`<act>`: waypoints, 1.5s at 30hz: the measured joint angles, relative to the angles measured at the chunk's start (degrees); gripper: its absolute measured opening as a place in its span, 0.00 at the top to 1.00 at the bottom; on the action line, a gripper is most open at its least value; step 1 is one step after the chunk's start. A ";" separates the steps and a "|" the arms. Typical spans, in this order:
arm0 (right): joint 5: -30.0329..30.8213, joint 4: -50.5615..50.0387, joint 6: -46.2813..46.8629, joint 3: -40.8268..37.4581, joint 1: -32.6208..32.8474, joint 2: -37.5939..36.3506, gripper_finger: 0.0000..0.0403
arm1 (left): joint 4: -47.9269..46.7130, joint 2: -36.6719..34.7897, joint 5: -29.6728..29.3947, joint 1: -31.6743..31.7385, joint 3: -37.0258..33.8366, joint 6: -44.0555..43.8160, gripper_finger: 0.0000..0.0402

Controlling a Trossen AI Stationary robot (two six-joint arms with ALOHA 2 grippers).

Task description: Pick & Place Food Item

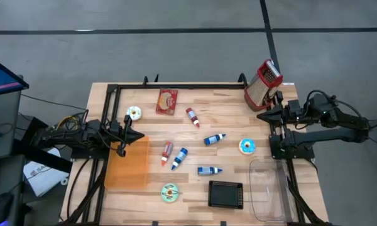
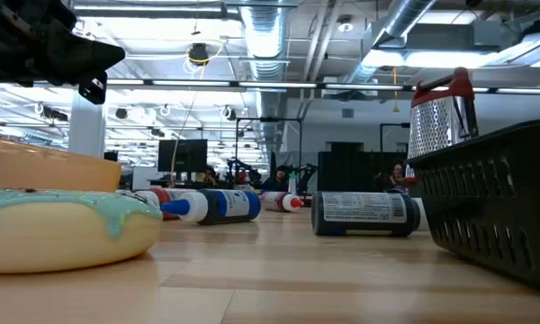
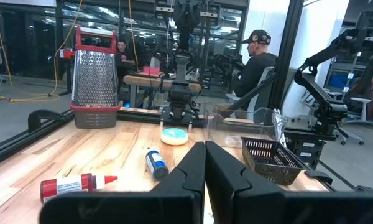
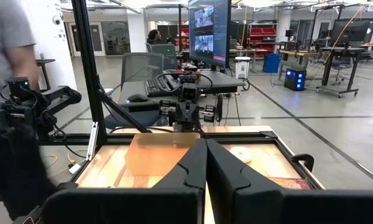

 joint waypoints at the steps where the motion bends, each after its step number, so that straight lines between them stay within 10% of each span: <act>1: 0.00 0.00 0.00 0.01 0.00 -0.01 1.00 | 0.00 -0.01 -0.02 -0.01 0.00 0.00 1.00; 7: 0.00 0.00 0.00 0.00 0.00 0.00 1.00 | 3.68 0.53 -1.88 -0.01 0.02 -2.60 1.00; 12: 0.00 0.00 0.00 0.01 0.00 0.00 1.00 | 8.41 1.90 -5.15 0.01 0.02 -33.97 1.00; 17: 0.00 0.00 0.00 0.02 0.01 0.00 1.00 | 9.83 4.40 -6.06 -0.01 0.02 -44.85 1.00; 30: 0.00 0.00 0.00 0.00 0.00 0.00 1.00 | 16.63 13.52 -8.63 -0.16 0.02 -54.25 0.97; 45: 0.10 16.42 10.53 -1.14 -0.14 0.66 1.00 | 48.26 28.21 -12.39 -1.77 0.02 -49.05 0.98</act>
